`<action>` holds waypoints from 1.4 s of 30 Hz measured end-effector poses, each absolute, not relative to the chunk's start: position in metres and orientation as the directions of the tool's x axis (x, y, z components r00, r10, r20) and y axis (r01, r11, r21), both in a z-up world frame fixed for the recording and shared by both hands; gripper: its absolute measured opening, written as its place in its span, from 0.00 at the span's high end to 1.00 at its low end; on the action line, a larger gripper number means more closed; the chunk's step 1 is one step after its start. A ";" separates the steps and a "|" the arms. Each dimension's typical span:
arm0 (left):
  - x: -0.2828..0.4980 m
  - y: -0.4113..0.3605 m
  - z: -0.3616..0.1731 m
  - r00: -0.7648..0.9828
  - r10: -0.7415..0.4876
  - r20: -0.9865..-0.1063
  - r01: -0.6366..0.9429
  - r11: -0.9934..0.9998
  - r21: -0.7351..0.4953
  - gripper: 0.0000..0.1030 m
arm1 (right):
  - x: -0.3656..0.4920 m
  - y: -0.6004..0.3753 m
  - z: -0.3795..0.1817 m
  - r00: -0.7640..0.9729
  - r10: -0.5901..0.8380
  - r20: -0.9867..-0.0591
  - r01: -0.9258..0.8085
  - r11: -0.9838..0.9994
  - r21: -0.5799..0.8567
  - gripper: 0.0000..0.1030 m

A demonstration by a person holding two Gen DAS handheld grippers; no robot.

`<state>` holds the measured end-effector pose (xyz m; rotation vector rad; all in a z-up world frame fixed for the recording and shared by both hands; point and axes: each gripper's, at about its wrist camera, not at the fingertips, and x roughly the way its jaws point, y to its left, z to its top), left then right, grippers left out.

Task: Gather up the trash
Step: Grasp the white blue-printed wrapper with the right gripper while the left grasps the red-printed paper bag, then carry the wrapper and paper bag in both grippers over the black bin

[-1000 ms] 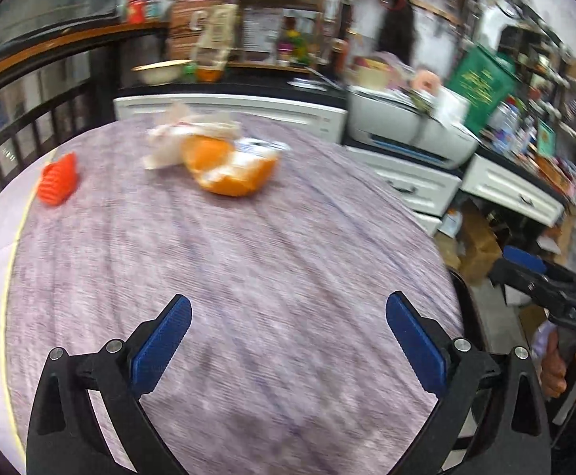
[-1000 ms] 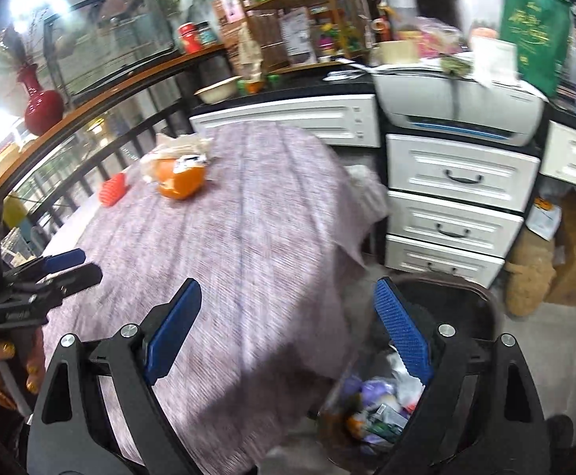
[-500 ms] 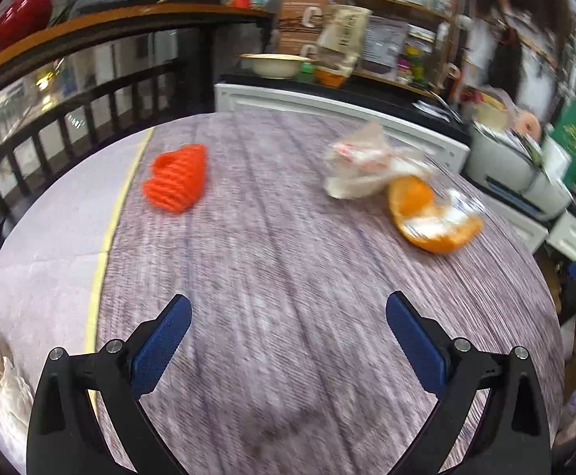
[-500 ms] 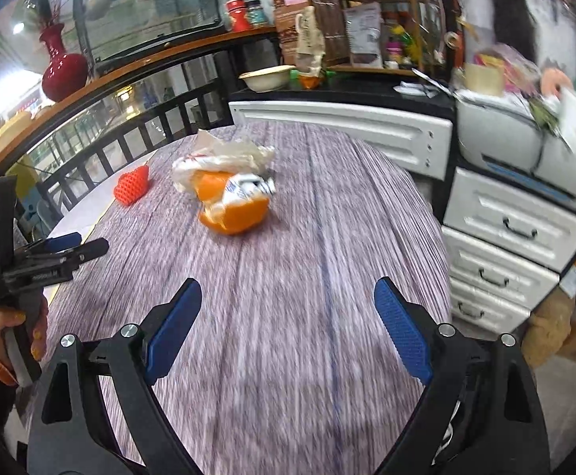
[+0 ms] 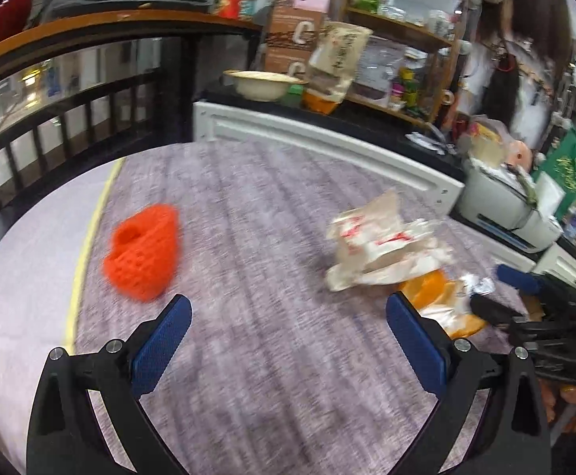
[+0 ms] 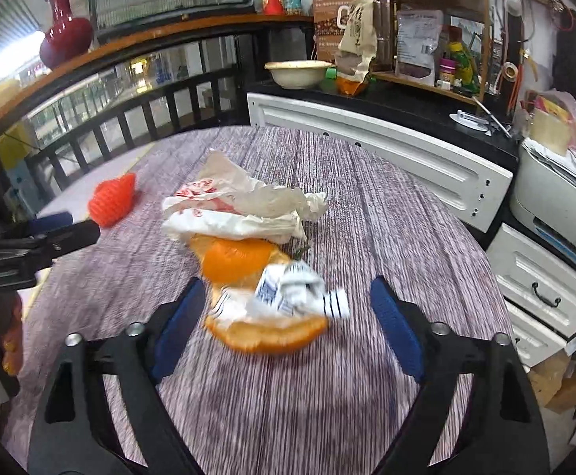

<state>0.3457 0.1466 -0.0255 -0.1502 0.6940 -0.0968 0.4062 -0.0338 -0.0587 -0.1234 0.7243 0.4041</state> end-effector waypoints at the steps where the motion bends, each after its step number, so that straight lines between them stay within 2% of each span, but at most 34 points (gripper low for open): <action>1: 0.348 0.142 -0.026 0.766 -0.151 -0.625 0.057 0.984 -0.168 0.06 | 0.411 -0.031 -0.063 0.671 0.302 -0.677 -0.398 0.917 0.015 0.37; 3: 0.355 0.131 -0.028 0.767 -0.180 -0.616 0.108 0.982 -0.153 0.06 | 0.417 -0.029 -0.072 0.656 0.286 -0.698 -0.394 0.919 0.006 0.52; 7: 0.368 0.110 -0.030 0.762 -0.207 -0.613 0.183 0.978 -0.103 0.06 | 0.417 -0.036 -0.078 0.649 0.306 -0.696 -0.397 0.917 0.032 0.61; 10: 0.379 0.098 -0.033 0.756 -0.214 -0.619 0.215 0.974 -0.073 0.06 | 0.414 -0.044 -0.073 0.648 0.340 -0.681 -0.394 0.915 0.082 0.63; 15: 0.386 0.090 -0.038 0.755 -0.217 -0.618 0.245 0.969 -0.040 0.06 | 0.398 -0.055 -0.057 0.677 0.362 -0.641 -0.400 0.912 0.092 0.64; 20: 0.394 0.093 -0.040 0.753 -0.228 -0.617 0.237 0.969 -0.068 0.06 | 0.389 -0.070 -0.045 0.700 0.372 -0.610 -0.390 0.914 0.111 0.64; 24: 0.402 0.084 -0.039 0.765 -0.205 -0.610 0.242 0.970 -0.023 0.07 | 0.382 -0.081 -0.041 0.714 0.363 -0.598 -0.374 0.921 0.112 0.64; 27: 0.409 0.081 -0.040 0.751 -0.235 -0.618 0.262 0.964 -0.048 0.18 | 0.378 -0.090 -0.042 0.716 0.357 -0.600 -0.363 0.924 0.117 0.64; 28: 0.411 0.080 -0.040 0.749 -0.236 -0.620 0.263 0.964 -0.049 0.28 | 0.378 -0.093 -0.043 0.713 0.358 -0.603 -0.360 0.925 0.123 0.64; 29: 0.413 0.079 -0.042 0.743 -0.238 -0.626 0.265 0.963 -0.053 0.33 | 0.377 -0.096 -0.044 0.709 0.361 -0.606 -0.359 0.924 0.130 0.64; 31: 0.417 0.076 -0.046 0.727 -0.250 -0.640 0.268 0.961 -0.071 0.57 | 0.376 -0.101 -0.045 0.707 0.363 -0.607 -0.355 0.924 0.140 0.64; 33: 0.417 0.077 -0.050 0.720 -0.255 -0.645 0.256 0.962 -0.095 0.69 | 0.374 -0.104 -0.047 0.707 0.361 -0.608 -0.350 0.926 0.143 0.64; 39: 0.403 0.084 -0.049 0.759 -0.224 -0.611 0.209 0.973 -0.098 0.78 | 0.369 -0.112 -0.047 0.706 0.374 -0.601 -0.348 0.923 0.166 0.64; 42: 0.394 0.092 -0.043 0.776 -0.212 -0.594 0.178 0.977 -0.115 0.79 | 0.364 -0.115 -0.045 0.711 0.381 -0.591 -0.349 0.921 0.174 0.64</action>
